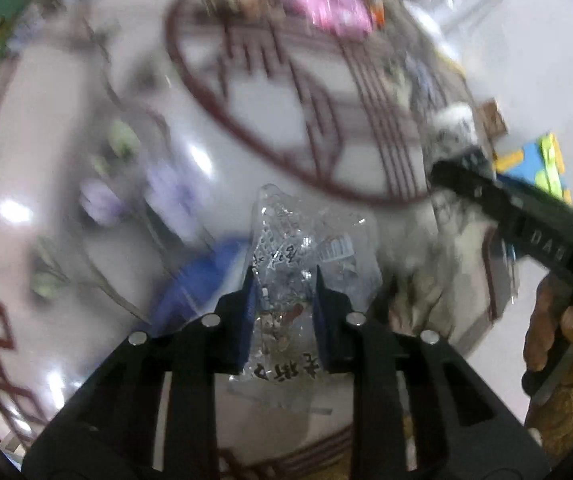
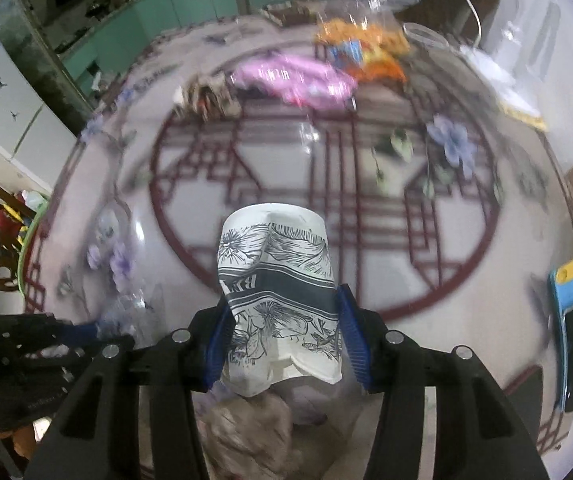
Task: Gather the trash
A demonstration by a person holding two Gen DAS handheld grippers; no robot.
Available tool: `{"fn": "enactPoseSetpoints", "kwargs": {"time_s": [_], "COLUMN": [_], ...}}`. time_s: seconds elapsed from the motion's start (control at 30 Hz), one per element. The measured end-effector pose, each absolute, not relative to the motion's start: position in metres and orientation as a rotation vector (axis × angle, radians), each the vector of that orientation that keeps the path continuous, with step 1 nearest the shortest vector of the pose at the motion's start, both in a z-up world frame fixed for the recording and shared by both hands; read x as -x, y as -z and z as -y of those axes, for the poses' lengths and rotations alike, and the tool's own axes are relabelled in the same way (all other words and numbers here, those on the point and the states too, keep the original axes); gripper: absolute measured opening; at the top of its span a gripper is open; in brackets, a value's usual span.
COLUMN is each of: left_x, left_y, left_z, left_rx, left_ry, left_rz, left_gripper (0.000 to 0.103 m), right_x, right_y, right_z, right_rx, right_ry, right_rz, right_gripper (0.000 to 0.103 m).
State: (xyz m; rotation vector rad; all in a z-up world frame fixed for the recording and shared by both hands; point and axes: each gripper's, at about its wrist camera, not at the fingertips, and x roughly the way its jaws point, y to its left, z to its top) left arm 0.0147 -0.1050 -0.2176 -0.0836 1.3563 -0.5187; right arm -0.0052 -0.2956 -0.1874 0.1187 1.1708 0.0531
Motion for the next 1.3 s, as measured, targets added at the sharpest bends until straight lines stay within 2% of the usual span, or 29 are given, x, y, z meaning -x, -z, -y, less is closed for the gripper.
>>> {"fn": "enactPoseSetpoints", "kwargs": {"time_s": [0.27,0.5,1.3], "left_x": [-0.029,-0.031,-0.022], "left_y": [0.124,0.072,0.058], "left_z": [0.081,0.074,0.003], "left_rx": [0.031,-0.038,0.001], "left_ry": [0.41,0.31,0.239], "left_rz": [-1.027,-0.832,-0.766], "left_gripper": [0.019,0.019,0.02], "right_x": [-0.014,-0.014,-0.01], "right_y": [0.129,0.102,0.084], "right_z": [0.283,0.265,0.177], "right_rx": [-0.126,-0.131,-0.065], "right_ry": [-0.088,-0.128,-0.218], "right_rz": [-0.996,-0.922,-0.895], "right_gripper": [0.048,0.048,0.048]}}
